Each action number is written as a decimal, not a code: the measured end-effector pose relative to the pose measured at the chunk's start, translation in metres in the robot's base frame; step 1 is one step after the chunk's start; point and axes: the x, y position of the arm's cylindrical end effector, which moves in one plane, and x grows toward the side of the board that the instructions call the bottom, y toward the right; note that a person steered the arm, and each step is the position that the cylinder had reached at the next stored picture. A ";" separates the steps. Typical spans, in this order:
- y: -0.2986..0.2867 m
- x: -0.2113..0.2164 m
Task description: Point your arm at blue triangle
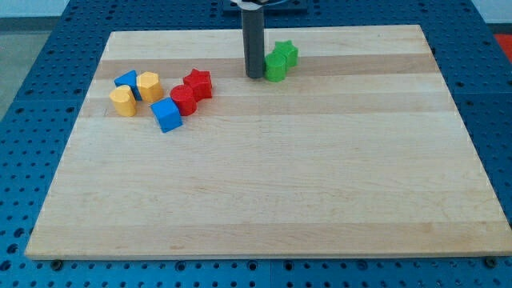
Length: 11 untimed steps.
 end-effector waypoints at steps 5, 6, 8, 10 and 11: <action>-0.105 -0.026; -0.179 -0.026; -0.269 -0.004; -0.262 0.019; -0.237 0.019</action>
